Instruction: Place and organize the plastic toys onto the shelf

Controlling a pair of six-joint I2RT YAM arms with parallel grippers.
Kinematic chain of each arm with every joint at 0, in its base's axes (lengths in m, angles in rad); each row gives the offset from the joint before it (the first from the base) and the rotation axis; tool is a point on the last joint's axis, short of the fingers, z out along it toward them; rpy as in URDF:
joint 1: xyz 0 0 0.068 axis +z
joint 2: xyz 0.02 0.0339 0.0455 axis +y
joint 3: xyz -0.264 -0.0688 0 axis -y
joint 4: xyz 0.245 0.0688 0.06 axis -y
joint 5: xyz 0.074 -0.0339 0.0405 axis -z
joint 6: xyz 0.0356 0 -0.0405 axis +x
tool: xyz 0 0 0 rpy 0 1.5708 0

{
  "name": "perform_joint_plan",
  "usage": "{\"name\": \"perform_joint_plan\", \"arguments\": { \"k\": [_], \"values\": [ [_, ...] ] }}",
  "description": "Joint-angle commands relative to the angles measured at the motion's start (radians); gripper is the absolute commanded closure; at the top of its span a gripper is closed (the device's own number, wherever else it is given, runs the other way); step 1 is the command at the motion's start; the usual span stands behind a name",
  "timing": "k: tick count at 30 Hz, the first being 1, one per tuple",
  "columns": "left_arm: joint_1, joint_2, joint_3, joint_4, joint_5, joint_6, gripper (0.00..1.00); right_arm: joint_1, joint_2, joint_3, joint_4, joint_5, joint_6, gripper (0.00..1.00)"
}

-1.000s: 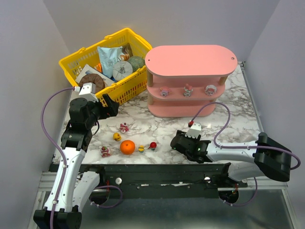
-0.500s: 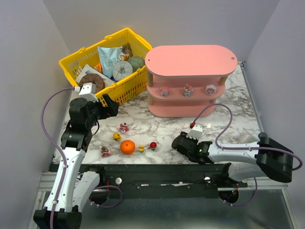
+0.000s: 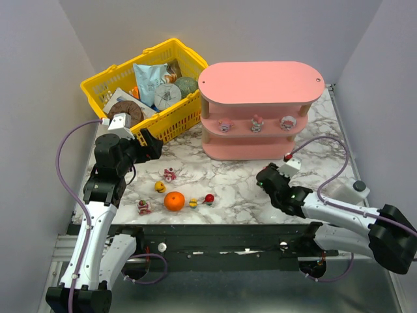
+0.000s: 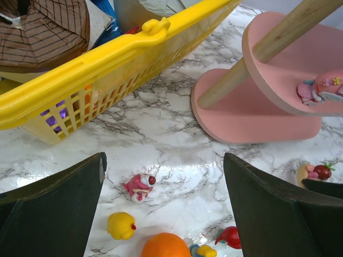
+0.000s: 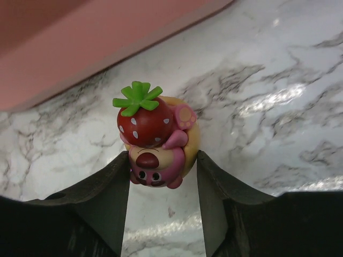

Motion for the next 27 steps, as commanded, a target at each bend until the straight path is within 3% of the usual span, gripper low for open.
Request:
{"name": "perform_joint_plan", "arguments": {
  "k": [1, 12, 27],
  "values": [
    [0.005, -0.015, -0.009, 0.018, 0.024, -0.002, 0.01, -0.108, -0.028, -0.021, 0.129, 0.009, -0.112, 0.57],
    [0.007, -0.012, -0.01, 0.018, 0.025, -0.002, 0.01, -0.339, 0.05, -0.013, 0.324, -0.117, -0.154, 0.56],
    [0.007, -0.001, -0.006, 0.018, 0.022, -0.002, 0.01, -0.408, 0.173, -0.017, 0.499, -0.197, -0.172, 0.51]
  ]
}}
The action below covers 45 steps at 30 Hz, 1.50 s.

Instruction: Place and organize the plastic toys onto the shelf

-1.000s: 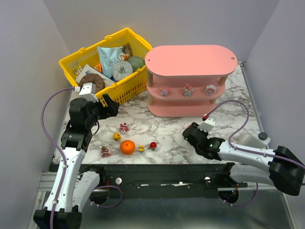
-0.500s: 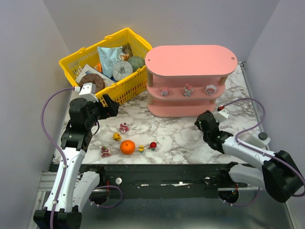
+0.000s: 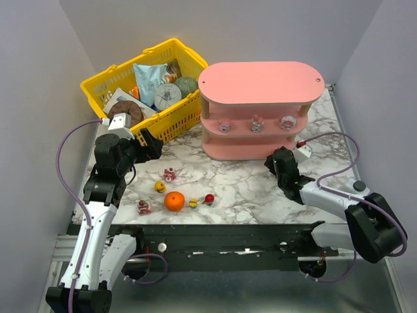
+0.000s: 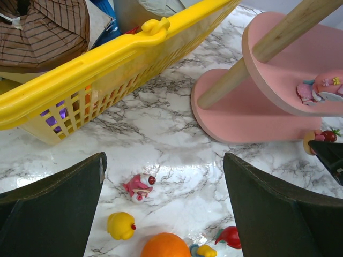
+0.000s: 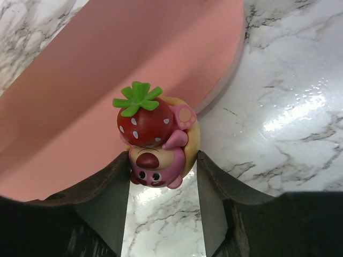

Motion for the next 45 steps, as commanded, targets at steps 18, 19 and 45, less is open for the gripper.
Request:
{"name": "perform_joint_plan", "arguments": {
  "k": [18, 19, 45],
  "values": [
    [0.007, 0.009, -0.004, 0.013, 0.015, 0.002, 0.01, -0.052, 0.116, 0.033, 0.199, -0.025, -0.128, 0.48],
    [0.007, 0.009, -0.006, 0.013, 0.015, 0.0, 0.01, -0.054, 0.123, 0.032, 0.21, -0.032, -0.133, 0.48],
    [0.007, 0.009, -0.004, 0.012, 0.012, 0.0, 0.01, -0.055, 0.198, 0.007, 0.336, -0.013, -0.18, 0.34]
  ]
}}
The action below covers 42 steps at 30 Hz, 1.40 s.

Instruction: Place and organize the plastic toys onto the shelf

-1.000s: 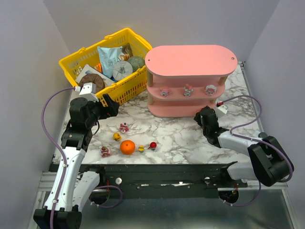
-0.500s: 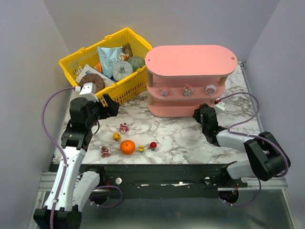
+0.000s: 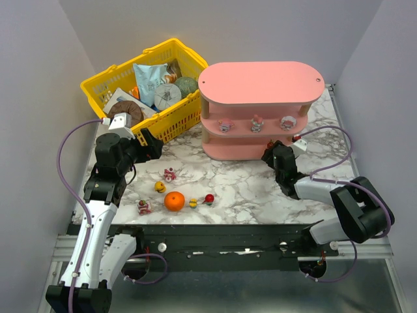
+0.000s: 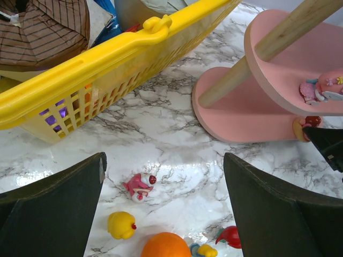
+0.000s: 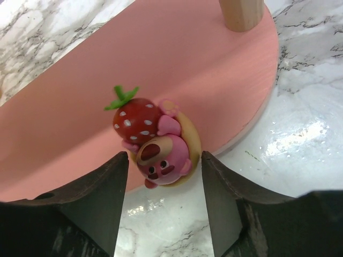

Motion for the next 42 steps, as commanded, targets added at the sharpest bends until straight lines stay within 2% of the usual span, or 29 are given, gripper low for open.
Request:
{"name": "perform_joint_plan", "arguments": {
  "k": [1, 10, 21, 25, 26, 30, 38, 42],
  "values": [
    [0.007, -0.002, -0.004, 0.012, 0.013, 0.0, 0.01, -0.006, 0.018, 0.0, 0.038, 0.034, -0.004, 0.33],
    [0.007, -0.003, -0.006, 0.012, 0.011, 0.0, 0.01, -0.006, -0.051, -0.006, -0.001, 0.031, 0.008, 0.22],
    [0.007, -0.008, -0.007, 0.012, 0.013, 0.0, 0.01, -0.006, -0.235, -0.095, -0.119, -0.016, 0.091, 0.21],
    [0.007, -0.008, -0.007, 0.011, 0.016, 0.002, 0.01, -0.006, -0.292, -0.119, -0.142, -0.036, 0.125, 0.28],
    [0.007, -0.011, -0.006, 0.011, 0.014, 0.002, 0.01, -0.006, -0.298, -0.126, -0.152, -0.041, 0.135, 0.34],
    [0.007, -0.012, -0.007, 0.012, 0.014, 0.0, 0.01, -0.006, -0.309, -0.147, -0.151, -0.042, 0.189, 0.45],
    [0.007, -0.015, -0.007, 0.011, 0.014, 0.0, 0.01, -0.035, -0.175, -0.086, -0.104, -0.111, 0.189, 0.48],
    [0.007, -0.014, -0.007, 0.012, 0.014, 0.0, 0.01, -0.048, -0.16, -0.063, -0.09, -0.119, 0.185, 0.48]
  ]
}}
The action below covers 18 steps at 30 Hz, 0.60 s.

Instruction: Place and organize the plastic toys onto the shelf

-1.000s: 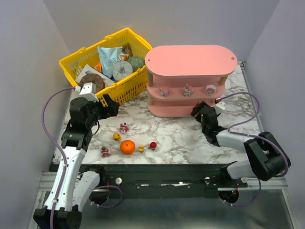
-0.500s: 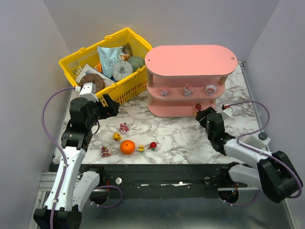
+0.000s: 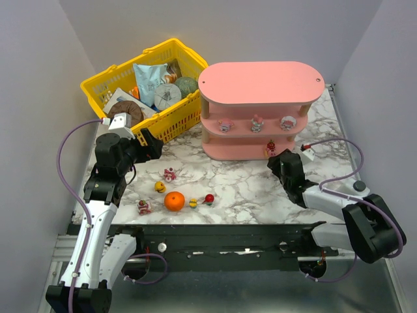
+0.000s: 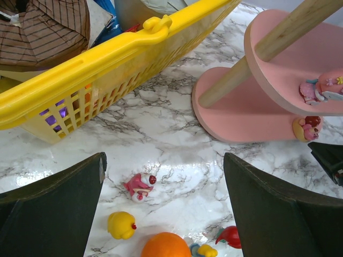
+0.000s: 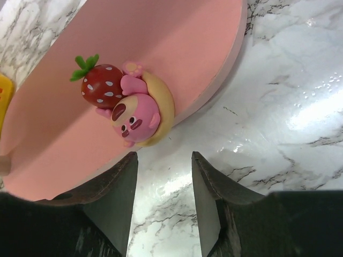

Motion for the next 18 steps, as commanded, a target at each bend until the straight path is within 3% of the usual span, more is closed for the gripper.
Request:
{"name": "perform_joint_plan", "arguments": {
  "k": [1, 11, 18],
  "values": [
    [0.007, -0.009, -0.006, 0.012, 0.014, 0.002, 0.01, -0.015, 0.016, 0.045, 0.036, -0.027, 0.006, 0.47],
    [0.007, -0.003, -0.004, 0.011, 0.01, 0.0, 0.01, -0.02, 0.039, 0.07, 0.042, -0.012, -0.053, 0.32],
    [0.007, -0.003, -0.004, 0.011, 0.01, 0.0, 0.01, -0.036, 0.074, 0.09, 0.059, -0.007, -0.069, 0.33]
  ]
}}
